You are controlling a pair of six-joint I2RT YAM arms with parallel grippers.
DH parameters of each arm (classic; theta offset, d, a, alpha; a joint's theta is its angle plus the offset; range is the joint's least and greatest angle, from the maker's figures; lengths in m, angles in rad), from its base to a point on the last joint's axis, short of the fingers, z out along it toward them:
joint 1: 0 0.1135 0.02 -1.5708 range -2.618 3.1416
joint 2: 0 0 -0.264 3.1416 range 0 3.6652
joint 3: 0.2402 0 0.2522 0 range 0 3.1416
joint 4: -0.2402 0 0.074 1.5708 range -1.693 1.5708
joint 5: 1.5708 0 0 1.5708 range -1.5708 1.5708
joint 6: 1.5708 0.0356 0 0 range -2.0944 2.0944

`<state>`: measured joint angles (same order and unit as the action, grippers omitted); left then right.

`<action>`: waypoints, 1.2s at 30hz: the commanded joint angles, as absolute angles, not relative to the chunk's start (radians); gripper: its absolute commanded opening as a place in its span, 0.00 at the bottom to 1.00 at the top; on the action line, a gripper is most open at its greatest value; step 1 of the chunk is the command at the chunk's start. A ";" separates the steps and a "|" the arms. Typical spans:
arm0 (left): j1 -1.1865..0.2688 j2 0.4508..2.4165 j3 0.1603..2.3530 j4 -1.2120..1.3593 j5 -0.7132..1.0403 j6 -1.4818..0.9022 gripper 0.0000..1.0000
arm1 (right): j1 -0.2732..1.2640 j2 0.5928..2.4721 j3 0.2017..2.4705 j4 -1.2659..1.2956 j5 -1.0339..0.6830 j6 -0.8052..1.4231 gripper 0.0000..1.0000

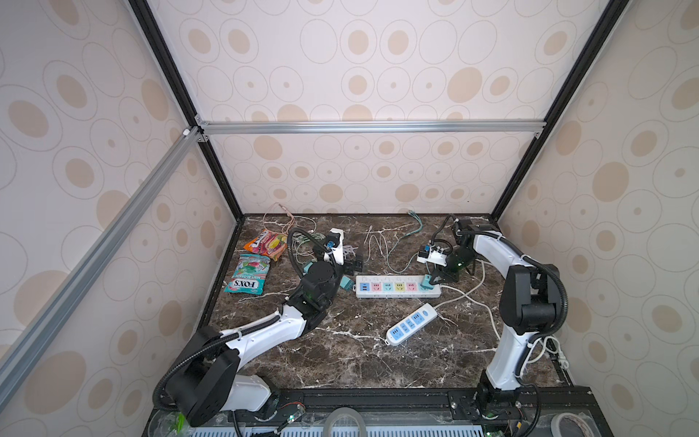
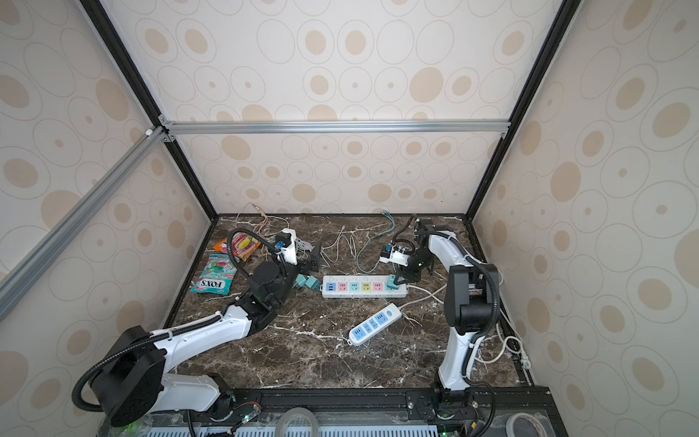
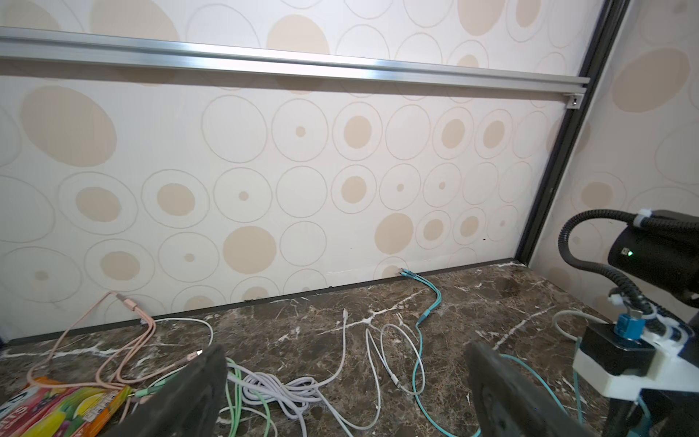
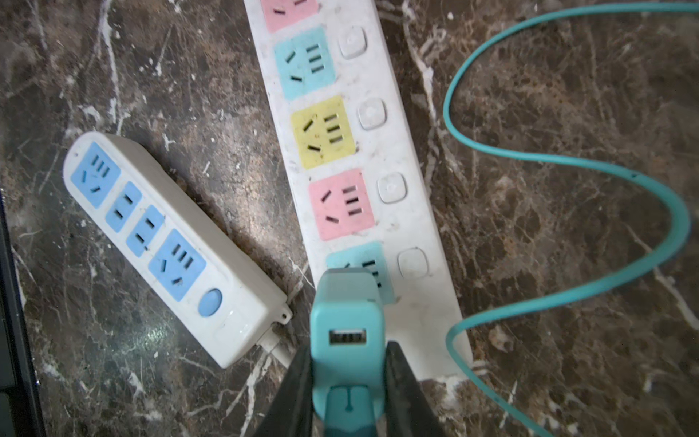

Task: Insert the plug
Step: 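Carry the charger over the large strip's end socket with right while left withdraws, then press the charger prongs down into the teal socket with the right gripper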

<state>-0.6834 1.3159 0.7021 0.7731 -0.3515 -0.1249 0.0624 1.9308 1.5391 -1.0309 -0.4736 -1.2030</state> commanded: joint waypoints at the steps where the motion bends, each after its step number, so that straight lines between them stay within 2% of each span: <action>1: -0.671 1.259 0.672 0.715 -0.436 -0.150 0.98 | 0.077 1.952 1.573 -1.044 -0.473 -1.264 0.00; 19: -0.657 1.231 0.625 0.713 -0.445 -0.146 0.98 | 0.119 2.006 1.621 -1.085 -0.437 -1.327 0.00; 30: -0.658 1.223 0.614 0.712 -0.445 -0.144 0.98 | 0.144 2.025 1.536 -0.980 -0.246 -1.359 0.00; 36: -0.657 1.224 0.609 0.712 -0.442 -0.146 0.98 | 0.168 2.064 1.482 -0.904 -0.206 -1.370 0.00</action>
<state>-0.6655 1.2339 0.6071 0.7155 -0.4316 -0.1349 0.1513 1.9759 1.5578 -0.9813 -0.3252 -1.3380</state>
